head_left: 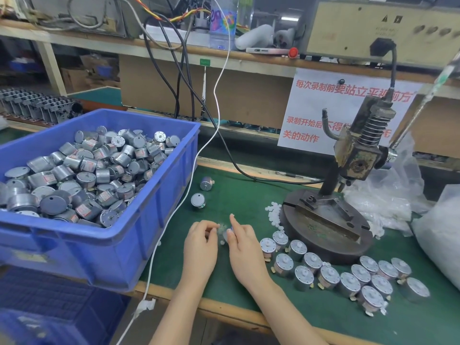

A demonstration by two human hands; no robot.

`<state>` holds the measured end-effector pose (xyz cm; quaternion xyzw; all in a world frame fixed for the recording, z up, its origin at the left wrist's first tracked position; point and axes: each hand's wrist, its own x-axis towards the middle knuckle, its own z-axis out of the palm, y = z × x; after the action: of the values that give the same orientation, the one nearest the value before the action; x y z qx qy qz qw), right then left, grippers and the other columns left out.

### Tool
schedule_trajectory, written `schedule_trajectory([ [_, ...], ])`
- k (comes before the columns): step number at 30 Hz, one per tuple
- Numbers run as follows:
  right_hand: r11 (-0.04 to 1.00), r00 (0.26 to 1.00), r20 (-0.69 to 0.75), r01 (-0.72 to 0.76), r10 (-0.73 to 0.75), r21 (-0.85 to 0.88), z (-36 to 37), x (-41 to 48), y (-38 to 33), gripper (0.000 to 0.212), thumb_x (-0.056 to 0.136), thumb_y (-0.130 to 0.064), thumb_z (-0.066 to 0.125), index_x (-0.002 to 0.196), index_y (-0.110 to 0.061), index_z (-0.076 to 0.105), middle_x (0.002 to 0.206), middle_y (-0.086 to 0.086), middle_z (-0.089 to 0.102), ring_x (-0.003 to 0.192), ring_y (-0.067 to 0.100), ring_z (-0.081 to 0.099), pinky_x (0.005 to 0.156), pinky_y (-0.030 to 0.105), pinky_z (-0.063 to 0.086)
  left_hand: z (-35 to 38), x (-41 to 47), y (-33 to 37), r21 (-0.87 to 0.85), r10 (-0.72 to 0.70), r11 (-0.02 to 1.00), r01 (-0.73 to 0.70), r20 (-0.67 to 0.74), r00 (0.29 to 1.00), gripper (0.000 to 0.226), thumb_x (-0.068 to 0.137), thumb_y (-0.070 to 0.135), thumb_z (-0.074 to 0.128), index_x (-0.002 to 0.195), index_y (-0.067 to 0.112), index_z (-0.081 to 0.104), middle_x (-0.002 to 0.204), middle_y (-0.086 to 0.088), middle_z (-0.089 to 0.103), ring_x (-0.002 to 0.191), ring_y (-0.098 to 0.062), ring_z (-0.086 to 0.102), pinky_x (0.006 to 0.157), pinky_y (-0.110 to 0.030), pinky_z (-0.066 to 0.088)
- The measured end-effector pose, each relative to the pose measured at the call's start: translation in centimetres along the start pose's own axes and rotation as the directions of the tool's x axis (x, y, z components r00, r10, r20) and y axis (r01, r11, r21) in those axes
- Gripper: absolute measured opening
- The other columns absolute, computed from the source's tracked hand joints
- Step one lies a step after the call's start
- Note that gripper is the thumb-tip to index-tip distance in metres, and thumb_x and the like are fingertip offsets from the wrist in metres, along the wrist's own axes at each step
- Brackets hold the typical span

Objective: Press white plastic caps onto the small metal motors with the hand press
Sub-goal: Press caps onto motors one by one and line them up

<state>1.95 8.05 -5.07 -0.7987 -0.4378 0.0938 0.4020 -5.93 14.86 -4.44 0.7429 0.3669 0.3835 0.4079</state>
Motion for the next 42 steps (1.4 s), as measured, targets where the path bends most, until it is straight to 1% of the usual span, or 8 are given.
schedule_trajectory([
  [5,0.992,0.999,0.052,0.015,-0.009,-0.122,0.3,0.3,0.0,0.046,0.102,-0.032,0.028,0.147,-0.026,0.025,0.113,-0.003,0.043,0.104,0.018,0.051,0.078,0.028,0.034,-0.2,-0.1,0.2,-0.106,-0.072,0.992,0.069,-0.028,0.997,0.021,0.091,-0.002,0.044,0.089,0.01,0.062,0.094,-0.002,0.059,0.089,-0.017,0.059,0.083,-0.031,0.046],
  [12,0.998,1.0,0.009,0.019,-0.018,-0.055,0.2,0.2,0.1,0.045,0.101,-0.027,0.03,0.146,-0.021,0.027,0.102,-0.005,0.037,0.092,0.01,0.045,0.07,0.014,0.025,-0.2,-0.2,0.3,-0.108,-0.07,0.992,0.068,-0.015,0.997,0.024,0.091,-0.002,0.044,0.085,0.014,0.059,0.089,0.004,0.057,0.088,-0.016,0.059,0.08,-0.027,0.045],
  [16,0.996,0.999,0.025,0.024,-0.022,-0.085,0.2,0.0,0.0,0.045,0.101,-0.027,0.031,0.146,-0.022,0.027,0.102,-0.005,0.037,0.102,0.017,0.05,0.071,0.016,0.027,-0.2,-0.2,0.3,-0.101,-0.07,0.993,0.068,-0.014,0.997,0.024,0.091,-0.002,0.043,0.085,0.014,0.059,0.089,0.005,0.056,0.088,-0.016,0.058,0.081,-0.029,0.046],
  [20,0.968,0.997,0.042,0.07,-0.061,-0.242,0.3,0.0,-0.3,0.049,0.101,-0.028,0.03,0.148,-0.022,0.021,0.114,0.002,0.041,0.099,0.022,0.052,0.075,0.026,0.036,-0.1,-0.1,0.2,-0.074,-0.07,0.995,0.07,-0.007,0.997,0.023,0.092,-0.002,0.043,0.088,0.012,0.061,0.092,0.001,0.057,0.087,-0.013,0.057,0.076,-0.022,0.041],
  [23,0.939,0.994,0.07,0.104,-0.085,-0.327,0.4,-0.1,-0.6,0.05,0.101,-0.03,0.029,0.149,-0.022,0.016,0.121,0.003,0.038,0.096,0.024,0.051,0.069,0.028,0.034,0.1,0.0,0.1,-0.049,-0.074,0.996,0.073,-0.019,0.997,0.023,0.091,-0.002,0.043,0.089,0.01,0.062,0.093,-0.001,0.058,0.084,-0.009,0.053,0.07,-0.016,0.034],
  [30,0.889,0.983,0.162,0.145,-0.081,-0.434,0.8,-0.2,-1.0,0.061,0.099,-0.015,0.033,0.15,-0.018,-0.001,0.125,0.007,0.033,0.1,0.026,0.045,0.068,0.027,0.029,0.2,0.1,0.2,-0.044,-0.107,0.993,0.106,-0.035,0.994,0.023,0.089,-0.002,0.042,0.088,0.009,0.062,0.092,-0.003,0.061,0.087,-0.017,0.057,0.075,-0.027,0.042],
  [38,0.888,0.973,0.228,0.131,-0.03,-0.441,0.3,0.0,-2.0,0.059,0.099,-0.014,0.031,0.15,-0.017,0.001,0.127,0.01,0.03,0.106,0.027,0.045,0.069,0.029,0.028,0.2,0.0,0.4,-0.062,-0.122,0.991,0.118,-0.059,0.991,0.023,0.09,-0.002,0.042,0.089,0.007,0.063,0.09,-0.006,0.064,0.084,-0.017,0.059,0.076,-0.032,0.046],
  [42,0.876,0.968,0.25,0.153,-0.038,-0.457,0.5,-0.1,-2.3,0.057,0.098,-0.009,0.03,0.149,-0.012,0.004,0.128,0.014,0.03,0.107,0.03,0.043,0.074,0.035,0.036,0.2,-0.1,0.5,-0.029,-0.116,0.993,0.114,-0.065,0.991,0.022,0.09,0.0,0.043,0.088,0.008,0.063,0.091,-0.004,0.064,0.085,-0.016,0.056,0.073,-0.027,0.039],
])
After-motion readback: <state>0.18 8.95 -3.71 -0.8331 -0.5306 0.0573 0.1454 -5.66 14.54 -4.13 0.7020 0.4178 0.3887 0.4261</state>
